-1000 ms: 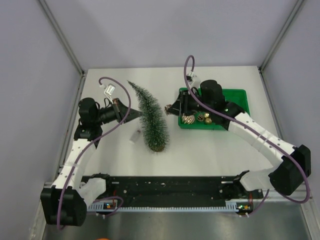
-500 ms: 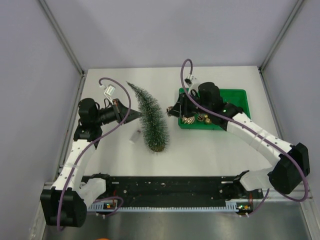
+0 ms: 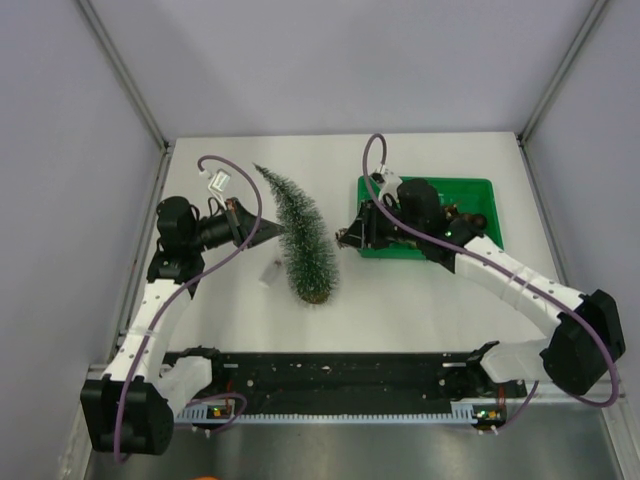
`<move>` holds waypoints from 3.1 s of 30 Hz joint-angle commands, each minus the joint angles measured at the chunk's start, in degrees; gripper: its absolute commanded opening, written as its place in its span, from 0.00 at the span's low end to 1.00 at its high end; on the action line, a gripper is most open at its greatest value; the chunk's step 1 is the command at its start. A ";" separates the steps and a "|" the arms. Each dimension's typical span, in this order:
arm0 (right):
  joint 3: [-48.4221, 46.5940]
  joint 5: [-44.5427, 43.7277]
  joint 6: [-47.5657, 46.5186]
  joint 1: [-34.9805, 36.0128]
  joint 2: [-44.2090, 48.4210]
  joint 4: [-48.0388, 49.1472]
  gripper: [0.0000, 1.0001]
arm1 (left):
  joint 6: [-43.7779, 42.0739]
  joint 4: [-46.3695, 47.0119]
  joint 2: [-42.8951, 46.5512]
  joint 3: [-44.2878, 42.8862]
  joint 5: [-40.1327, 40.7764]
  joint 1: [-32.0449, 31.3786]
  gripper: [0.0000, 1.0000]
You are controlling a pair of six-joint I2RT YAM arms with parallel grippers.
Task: Decorate the small christmas tree
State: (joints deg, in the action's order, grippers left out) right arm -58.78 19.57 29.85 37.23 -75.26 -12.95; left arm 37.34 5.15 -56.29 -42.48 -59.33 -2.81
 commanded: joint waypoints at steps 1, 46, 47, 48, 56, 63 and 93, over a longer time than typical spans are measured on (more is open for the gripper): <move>-1.06 1.34 1.35 1.17 4.42 3.72 0.24 | -0.87 1.18 1.45 0.38 -0.88 -0.18 0.00; -6.43 5.21 -2.51 1.70 3.99 -3.04 0.23 | -0.95 0.57 1.98 0.73 -1.05 -0.18 0.00; -6.52 5.21 -3.03 1.79 4.07 -3.57 0.23 | -0.96 0.57 1.98 0.73 -1.14 -0.18 0.00; -6.43 5.21 -3.21 1.79 4.07 -4.10 0.23 | -0.78 0.57 2.06 0.64 -1.14 -0.18 0.00; -6.34 5.74 -3.30 1.70 3.64 -3.58 0.23 | -0.69 0.65 1.71 0.47 -1.31 -0.18 0.00; -9.41 6.62 -2.78 2.40 0.91 -1.91 0.23 | -0.69 0.65 1.62 0.29 -1.40 -0.18 0.00; -12.50 -0.32 -8.40 2.84 -0.58 -6.83 0.22 | -0.69 0.57 2.59 0.99 -1.75 -0.18 0.00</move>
State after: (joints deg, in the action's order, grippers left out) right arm -72.66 21.06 22.96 39.38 -76.03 -20.93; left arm 37.34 4.62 -55.22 -41.87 -59.81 -2.79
